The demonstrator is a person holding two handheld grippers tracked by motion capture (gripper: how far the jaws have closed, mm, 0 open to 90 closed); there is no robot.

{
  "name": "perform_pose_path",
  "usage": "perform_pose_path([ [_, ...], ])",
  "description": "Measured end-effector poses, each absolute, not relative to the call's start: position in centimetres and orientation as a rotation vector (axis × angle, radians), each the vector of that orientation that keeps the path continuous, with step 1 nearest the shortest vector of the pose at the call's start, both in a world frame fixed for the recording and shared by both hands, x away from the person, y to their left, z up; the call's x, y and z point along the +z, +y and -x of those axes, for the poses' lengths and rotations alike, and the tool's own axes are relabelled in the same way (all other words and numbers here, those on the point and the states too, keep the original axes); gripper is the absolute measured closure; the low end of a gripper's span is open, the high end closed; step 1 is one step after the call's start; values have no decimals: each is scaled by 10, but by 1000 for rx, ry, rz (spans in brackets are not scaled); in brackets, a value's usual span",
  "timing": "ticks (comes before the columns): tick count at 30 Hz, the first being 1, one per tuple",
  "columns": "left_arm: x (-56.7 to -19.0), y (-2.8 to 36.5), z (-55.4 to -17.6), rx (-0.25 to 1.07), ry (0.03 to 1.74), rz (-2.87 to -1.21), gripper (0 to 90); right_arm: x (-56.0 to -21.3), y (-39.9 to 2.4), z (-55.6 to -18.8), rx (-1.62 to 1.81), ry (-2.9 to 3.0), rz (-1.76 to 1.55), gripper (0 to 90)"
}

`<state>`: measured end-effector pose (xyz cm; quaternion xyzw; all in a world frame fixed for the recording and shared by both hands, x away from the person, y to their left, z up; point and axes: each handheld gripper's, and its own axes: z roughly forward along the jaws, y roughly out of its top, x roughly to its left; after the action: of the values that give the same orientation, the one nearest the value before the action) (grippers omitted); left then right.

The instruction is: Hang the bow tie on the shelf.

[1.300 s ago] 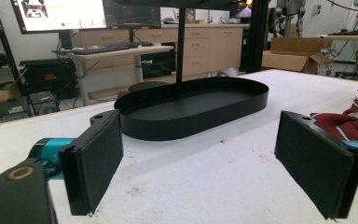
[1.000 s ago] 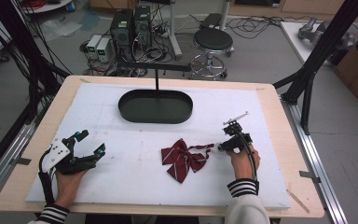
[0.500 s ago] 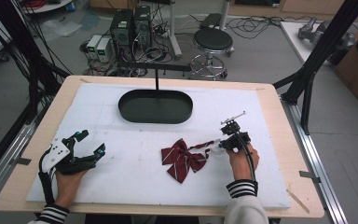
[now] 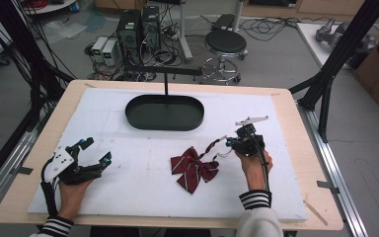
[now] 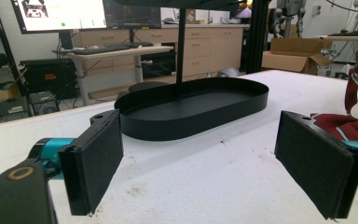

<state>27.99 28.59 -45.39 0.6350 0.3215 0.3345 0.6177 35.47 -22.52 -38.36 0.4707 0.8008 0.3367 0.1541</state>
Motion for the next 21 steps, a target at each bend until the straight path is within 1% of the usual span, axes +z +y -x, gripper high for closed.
perform_pose_path([
  [9,-454,286,-280,768,742,-1461,157,-369,-221,-349,1186,2186,-1252,875],
  [14,-454,286,-280,769,742,-1463,157,-357,-211,-348,1228,2133,-1147,875],
  [21,-454,286,-280,770,740,-1465,157,-332,-193,-355,1279,2093,-1064,875],
])
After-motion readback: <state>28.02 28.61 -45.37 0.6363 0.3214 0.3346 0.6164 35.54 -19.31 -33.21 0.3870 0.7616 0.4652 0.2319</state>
